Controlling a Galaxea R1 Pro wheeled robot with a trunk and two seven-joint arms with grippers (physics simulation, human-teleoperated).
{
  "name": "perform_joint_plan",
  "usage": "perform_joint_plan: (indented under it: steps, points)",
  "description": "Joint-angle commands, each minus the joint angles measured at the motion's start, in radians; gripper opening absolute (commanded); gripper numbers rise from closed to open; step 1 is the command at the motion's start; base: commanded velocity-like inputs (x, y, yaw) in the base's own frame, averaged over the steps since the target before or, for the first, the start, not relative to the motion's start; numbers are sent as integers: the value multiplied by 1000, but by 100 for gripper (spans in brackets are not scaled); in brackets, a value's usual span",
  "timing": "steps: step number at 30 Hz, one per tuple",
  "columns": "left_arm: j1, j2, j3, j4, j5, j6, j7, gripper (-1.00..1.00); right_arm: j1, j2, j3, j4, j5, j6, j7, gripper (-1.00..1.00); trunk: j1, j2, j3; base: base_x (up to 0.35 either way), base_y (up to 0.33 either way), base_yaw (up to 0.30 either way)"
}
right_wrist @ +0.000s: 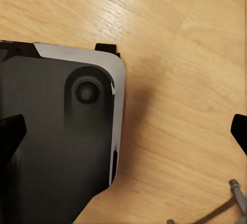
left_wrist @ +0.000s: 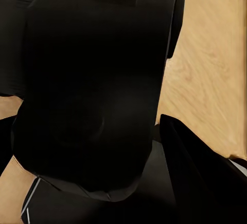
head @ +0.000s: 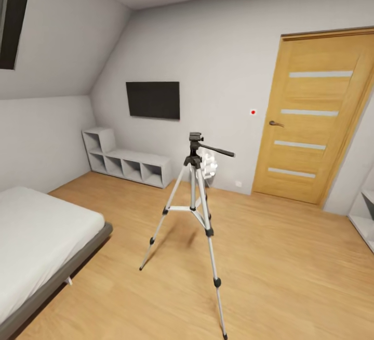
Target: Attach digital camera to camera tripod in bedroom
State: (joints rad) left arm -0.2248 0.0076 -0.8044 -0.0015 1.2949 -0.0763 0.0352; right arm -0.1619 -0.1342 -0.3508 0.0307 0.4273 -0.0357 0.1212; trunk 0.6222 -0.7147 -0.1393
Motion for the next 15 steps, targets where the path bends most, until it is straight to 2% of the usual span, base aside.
perform_joint_plan:
  steps: [1,10,15]
  points:
    - [-1,0,-9,0,4,-2,2,-100,-1,-1,-8,3,8,-4,2,100,1,-1,-2,317,0,0]
    - [-1,0,-9,0,4,-2,2,-100,-2,-1,-7,2,10,-1,2,100,1,-1,-2,321,-7,0]
    - [-1,0,-9,0,4,-2,2,-100,-2,-1,-7,2,10,-2,2,100,1,-1,-2,308,-96,0]
